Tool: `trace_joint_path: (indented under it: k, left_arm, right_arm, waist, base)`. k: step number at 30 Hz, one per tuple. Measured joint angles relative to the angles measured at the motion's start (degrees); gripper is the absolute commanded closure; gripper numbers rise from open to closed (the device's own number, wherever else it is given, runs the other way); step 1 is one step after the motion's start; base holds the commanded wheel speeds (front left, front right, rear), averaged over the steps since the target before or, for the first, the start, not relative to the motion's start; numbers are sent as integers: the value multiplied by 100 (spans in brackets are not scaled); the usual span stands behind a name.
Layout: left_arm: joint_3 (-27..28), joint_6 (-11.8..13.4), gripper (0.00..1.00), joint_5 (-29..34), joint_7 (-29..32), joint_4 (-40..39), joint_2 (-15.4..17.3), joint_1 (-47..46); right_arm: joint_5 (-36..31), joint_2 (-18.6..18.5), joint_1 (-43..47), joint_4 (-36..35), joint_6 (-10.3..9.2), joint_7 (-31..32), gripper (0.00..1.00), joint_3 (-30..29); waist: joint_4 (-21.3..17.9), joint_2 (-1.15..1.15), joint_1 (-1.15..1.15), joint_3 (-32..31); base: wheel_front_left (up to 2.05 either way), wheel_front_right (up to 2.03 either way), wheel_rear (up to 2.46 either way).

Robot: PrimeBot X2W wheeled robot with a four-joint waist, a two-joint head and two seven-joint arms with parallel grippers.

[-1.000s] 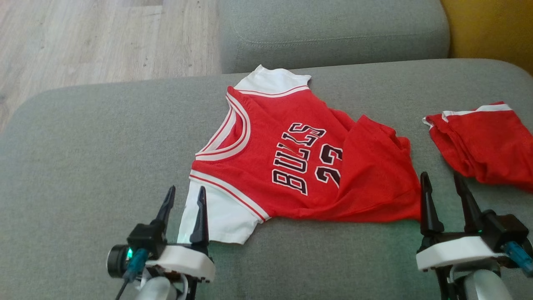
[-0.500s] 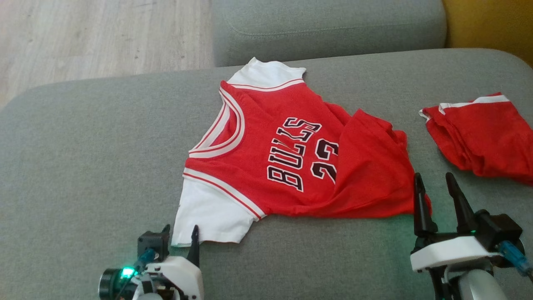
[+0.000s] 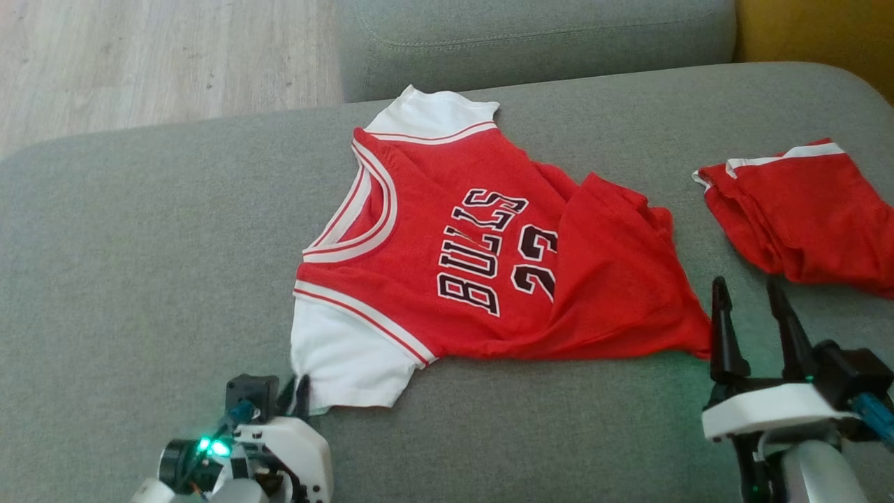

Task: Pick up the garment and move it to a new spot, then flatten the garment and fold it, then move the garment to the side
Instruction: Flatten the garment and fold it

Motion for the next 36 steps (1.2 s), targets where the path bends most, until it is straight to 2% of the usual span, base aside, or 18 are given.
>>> trace_joint_path:
  k: [5, 10, 14, 24, 36]
  left_arm:
    - [14, -2, 100, -73, -176, -78, -11, 28]
    - [145, 145, 100, -107, -776, -416, -16, 64]
    - [224, 170, 100, -124, -1057, -583, -16, 63]
    - [138, 175, 100, -124, -1077, -638, -19, 64]
    - [60, 165, 100, -140, -1078, -641, -16, 62]
  right_arm:
    - [-122, 1, -3, 257, 0, 13, 0, -166]
    - [-278, 1, -112, 481, 0, 275, 0, -371]
    - [-442, 1, -282, 657, 0, 520, 0, -431]
    - [-800, 1, -471, 1079, 0, 1194, 0, -144]
    - [-1057, 1, -620, 1401, 0, 1363, 0, -154]
  waist:
    - [84, 0, 0, -45]
    - [214, 0, 0, -72]
    - [289, 0, 0, -72]
    - [305, 0, 0, -47]
    - [346, 0, 0, -24]
  base:
    - [0, 0, 0]
    - [0, 0, 0]
    - [0, 0, 0]
    - [0, 0, 0]
    - [0, 0, 0]
